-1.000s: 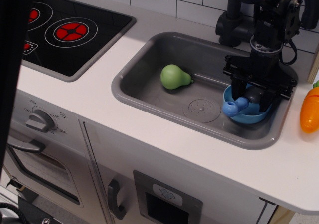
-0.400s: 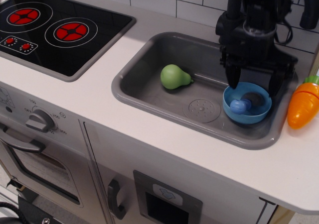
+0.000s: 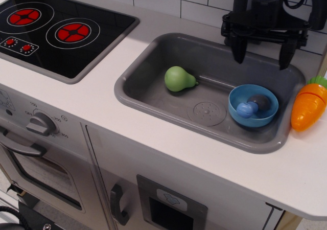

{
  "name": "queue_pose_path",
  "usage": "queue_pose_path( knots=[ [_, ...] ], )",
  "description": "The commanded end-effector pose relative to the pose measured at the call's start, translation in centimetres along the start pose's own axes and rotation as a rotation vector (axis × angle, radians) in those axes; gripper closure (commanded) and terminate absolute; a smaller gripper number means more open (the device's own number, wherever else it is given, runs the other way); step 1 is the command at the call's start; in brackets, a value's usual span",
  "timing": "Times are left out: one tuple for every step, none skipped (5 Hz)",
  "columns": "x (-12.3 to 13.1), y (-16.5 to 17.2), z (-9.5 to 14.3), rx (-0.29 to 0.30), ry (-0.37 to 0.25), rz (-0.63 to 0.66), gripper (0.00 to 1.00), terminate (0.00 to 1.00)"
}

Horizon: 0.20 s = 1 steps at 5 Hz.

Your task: Put spoon in bowl sink

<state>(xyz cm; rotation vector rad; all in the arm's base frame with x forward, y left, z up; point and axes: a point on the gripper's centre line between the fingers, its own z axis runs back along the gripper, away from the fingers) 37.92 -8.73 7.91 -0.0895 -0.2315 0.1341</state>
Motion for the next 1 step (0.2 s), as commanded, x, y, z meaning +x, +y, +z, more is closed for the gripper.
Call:
queue_pose_path(
  knots=[
    [1.45, -0.47, 2.67, -0.028, -0.077, 0.0, 0.0, 1.0]
  ],
)
